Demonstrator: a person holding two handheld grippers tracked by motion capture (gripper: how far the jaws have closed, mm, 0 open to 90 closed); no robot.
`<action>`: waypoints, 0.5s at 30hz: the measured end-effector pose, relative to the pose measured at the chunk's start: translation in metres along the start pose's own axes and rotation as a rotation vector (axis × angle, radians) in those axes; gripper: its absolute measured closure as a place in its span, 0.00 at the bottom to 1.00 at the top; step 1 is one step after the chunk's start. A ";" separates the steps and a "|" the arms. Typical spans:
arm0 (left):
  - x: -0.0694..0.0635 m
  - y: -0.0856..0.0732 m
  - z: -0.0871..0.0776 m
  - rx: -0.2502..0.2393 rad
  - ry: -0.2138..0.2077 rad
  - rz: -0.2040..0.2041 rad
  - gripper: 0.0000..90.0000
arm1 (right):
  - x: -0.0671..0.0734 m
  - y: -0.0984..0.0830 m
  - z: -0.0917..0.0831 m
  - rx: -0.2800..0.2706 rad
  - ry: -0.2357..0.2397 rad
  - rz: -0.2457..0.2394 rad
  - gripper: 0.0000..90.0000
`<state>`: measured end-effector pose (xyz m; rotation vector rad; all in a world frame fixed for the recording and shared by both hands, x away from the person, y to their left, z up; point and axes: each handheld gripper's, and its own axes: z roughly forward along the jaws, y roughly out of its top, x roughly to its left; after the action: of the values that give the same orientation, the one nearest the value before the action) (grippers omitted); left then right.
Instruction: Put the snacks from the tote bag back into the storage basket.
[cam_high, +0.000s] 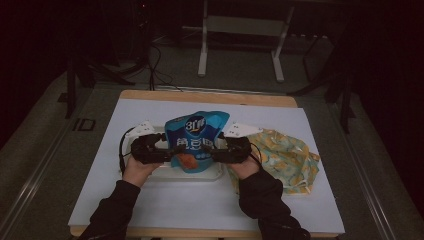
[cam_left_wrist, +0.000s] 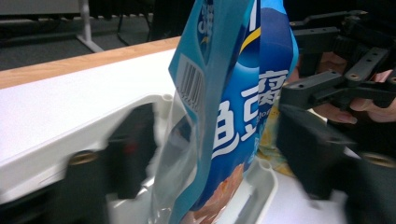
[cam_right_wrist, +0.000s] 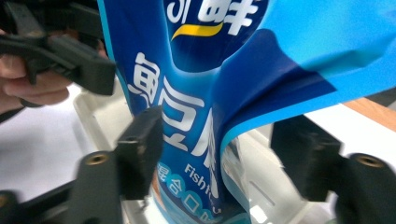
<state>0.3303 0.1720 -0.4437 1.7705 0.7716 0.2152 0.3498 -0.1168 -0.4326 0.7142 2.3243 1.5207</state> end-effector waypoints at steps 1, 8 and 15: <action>-0.001 0.002 0.001 0.016 -0.006 0.006 0.14 | -0.002 0.000 -0.001 -0.003 0.004 0.016 0.30; -0.002 0.002 0.002 0.005 0.008 -0.009 0.02 | -0.005 0.000 -0.006 -0.012 0.014 0.023 0.16; -0.003 -0.001 -0.002 0.002 0.023 -0.007 0.02 | -0.007 0.000 -0.015 0.006 0.018 -0.025 0.17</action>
<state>0.3267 0.1718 -0.4430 1.7701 0.7949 0.2309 0.3491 -0.1321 -0.4270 0.6728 2.3432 1.5158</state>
